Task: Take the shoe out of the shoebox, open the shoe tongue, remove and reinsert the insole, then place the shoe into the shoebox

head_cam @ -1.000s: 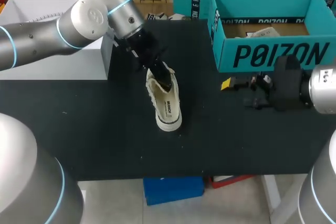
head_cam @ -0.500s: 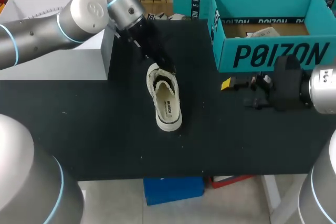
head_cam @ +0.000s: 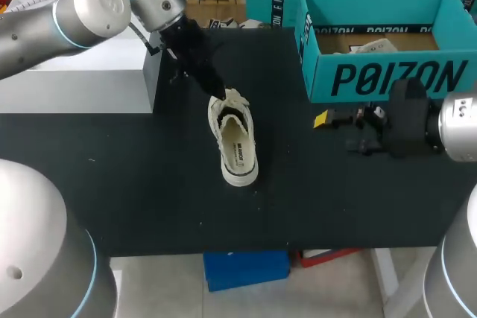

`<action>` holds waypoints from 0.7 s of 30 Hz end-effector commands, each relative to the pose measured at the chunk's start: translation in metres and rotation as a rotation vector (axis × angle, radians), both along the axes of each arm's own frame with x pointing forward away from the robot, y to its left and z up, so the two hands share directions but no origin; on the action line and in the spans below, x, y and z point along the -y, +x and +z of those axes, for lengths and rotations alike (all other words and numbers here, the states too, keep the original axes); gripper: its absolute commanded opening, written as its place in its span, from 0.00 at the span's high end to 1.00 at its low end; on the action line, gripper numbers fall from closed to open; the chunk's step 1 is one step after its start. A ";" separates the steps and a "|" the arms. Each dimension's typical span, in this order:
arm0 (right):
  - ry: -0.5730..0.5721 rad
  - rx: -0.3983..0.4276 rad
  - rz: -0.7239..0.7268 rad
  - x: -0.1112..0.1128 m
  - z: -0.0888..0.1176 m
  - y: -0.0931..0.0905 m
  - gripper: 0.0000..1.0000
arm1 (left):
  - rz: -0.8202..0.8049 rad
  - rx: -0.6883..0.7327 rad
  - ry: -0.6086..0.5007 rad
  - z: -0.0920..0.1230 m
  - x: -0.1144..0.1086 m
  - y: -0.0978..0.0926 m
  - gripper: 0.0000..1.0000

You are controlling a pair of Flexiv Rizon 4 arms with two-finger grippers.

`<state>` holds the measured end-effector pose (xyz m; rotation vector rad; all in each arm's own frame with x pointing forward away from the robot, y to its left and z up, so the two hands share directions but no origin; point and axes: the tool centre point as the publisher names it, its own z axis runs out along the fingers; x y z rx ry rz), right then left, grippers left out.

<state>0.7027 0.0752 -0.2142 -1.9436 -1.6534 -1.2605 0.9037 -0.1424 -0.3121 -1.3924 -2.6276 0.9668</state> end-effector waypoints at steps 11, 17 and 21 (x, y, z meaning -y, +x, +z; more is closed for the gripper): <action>-0.001 -0.001 0.000 -0.001 0.000 0.000 0.00 | 0.048 0.050 0.076 0.013 -0.025 -0.005 1.00; -0.001 -0.001 0.000 -0.001 0.000 0.000 0.00 | 0.090 0.078 0.089 0.026 -0.044 -0.003 1.00; -0.001 -0.001 0.000 -0.001 0.000 0.000 0.00 | 0.129 0.094 0.082 0.033 -0.057 -0.007 0.60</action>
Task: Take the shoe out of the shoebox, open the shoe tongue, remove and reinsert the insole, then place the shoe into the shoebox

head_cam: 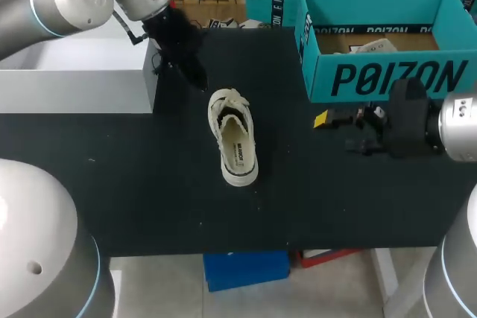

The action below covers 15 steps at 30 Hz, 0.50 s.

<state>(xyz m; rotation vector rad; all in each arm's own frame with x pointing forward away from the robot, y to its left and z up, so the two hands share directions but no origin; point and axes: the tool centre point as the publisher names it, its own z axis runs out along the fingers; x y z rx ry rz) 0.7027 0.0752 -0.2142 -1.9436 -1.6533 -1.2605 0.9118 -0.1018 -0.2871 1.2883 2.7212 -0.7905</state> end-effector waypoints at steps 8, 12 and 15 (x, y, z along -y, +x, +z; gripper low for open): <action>-0.001 -0.001 0.000 -0.001 0.000 0.000 0.00 | 0.153 0.043 -0.041 0.016 -0.053 -0.029 0.00; -0.001 -0.001 0.000 -0.001 0.000 0.000 0.00 | 0.232 0.046 -0.082 0.021 -0.067 -0.037 0.00; -0.001 -0.001 0.000 -0.001 0.000 0.000 0.00 | 0.295 0.046 -0.101 0.019 -0.076 -0.040 0.00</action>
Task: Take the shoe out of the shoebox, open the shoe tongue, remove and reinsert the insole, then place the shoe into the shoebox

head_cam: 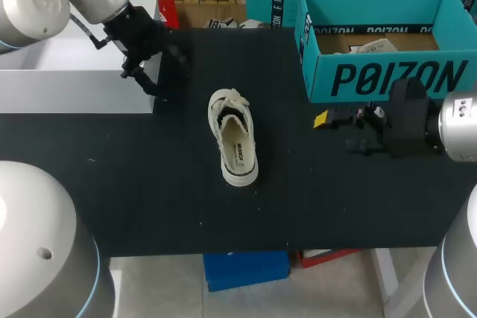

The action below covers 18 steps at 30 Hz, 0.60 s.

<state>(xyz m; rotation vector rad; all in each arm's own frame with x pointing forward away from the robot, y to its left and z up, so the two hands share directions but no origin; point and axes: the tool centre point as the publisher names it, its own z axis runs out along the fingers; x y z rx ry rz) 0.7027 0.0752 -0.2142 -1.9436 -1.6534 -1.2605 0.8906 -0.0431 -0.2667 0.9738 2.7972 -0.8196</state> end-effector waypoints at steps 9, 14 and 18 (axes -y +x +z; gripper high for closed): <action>-0.001 -0.001 0.000 -0.001 0.000 0.000 0.00 | 0.278 0.101 -0.102 0.003 -0.042 -0.018 0.00; -0.001 -0.001 0.000 -0.001 0.000 0.000 0.00 | 0.336 0.100 -0.126 0.006 -0.048 -0.017 0.00; -0.001 -0.001 0.000 -0.001 0.000 0.000 0.00 | 0.367 0.109 -0.142 0.008 -0.050 -0.016 0.00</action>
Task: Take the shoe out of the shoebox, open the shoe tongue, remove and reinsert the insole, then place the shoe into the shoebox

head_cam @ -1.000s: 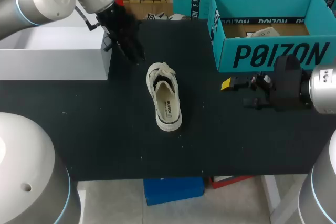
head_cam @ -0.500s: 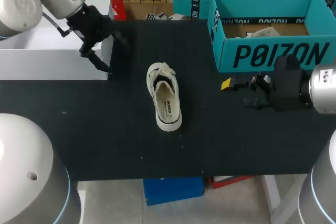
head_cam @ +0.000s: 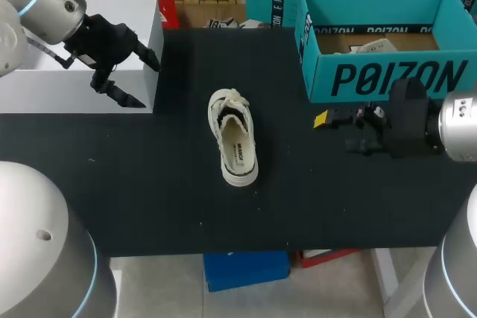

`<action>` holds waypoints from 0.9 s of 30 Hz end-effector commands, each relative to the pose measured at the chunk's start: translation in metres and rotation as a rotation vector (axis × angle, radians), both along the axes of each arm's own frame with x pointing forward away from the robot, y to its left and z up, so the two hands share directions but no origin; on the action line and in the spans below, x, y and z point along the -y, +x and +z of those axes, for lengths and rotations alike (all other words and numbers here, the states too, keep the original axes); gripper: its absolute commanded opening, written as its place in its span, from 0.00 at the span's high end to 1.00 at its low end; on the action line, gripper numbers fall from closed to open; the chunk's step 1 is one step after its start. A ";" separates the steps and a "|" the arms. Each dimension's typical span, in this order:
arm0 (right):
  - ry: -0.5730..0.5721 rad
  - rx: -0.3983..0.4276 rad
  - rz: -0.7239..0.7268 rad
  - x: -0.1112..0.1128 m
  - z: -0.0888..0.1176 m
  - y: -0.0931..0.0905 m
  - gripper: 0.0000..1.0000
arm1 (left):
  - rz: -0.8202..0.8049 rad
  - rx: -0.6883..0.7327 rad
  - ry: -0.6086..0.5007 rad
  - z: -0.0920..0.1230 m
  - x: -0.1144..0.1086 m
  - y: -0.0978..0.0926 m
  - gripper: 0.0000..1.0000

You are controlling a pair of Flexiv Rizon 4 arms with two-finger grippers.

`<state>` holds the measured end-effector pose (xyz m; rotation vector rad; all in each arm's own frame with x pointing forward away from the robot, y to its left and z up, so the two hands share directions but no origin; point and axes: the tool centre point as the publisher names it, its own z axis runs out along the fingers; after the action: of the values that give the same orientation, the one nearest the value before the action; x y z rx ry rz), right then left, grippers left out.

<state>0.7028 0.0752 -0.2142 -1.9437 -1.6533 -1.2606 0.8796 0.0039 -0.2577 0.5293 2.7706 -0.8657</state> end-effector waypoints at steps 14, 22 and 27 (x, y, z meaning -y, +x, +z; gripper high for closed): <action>-0.024 -0.018 0.051 -0.008 0.009 0.016 0.00 | 0.073 0.096 -0.048 -0.001 -0.003 -0.005 0.00; -0.223 -0.076 0.149 -0.019 0.027 0.046 0.00 | 0.073 0.096 -0.048 -0.001 -0.003 -0.005 0.00; -0.447 -0.143 0.250 -0.029 0.027 0.071 0.00 | 0.073 0.096 -0.048 -0.001 -0.003 -0.005 0.00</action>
<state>0.7326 0.0856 -0.1936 -1.8672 -1.9513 -1.1013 0.8762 0.0067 -0.2578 0.4469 2.6652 -0.8658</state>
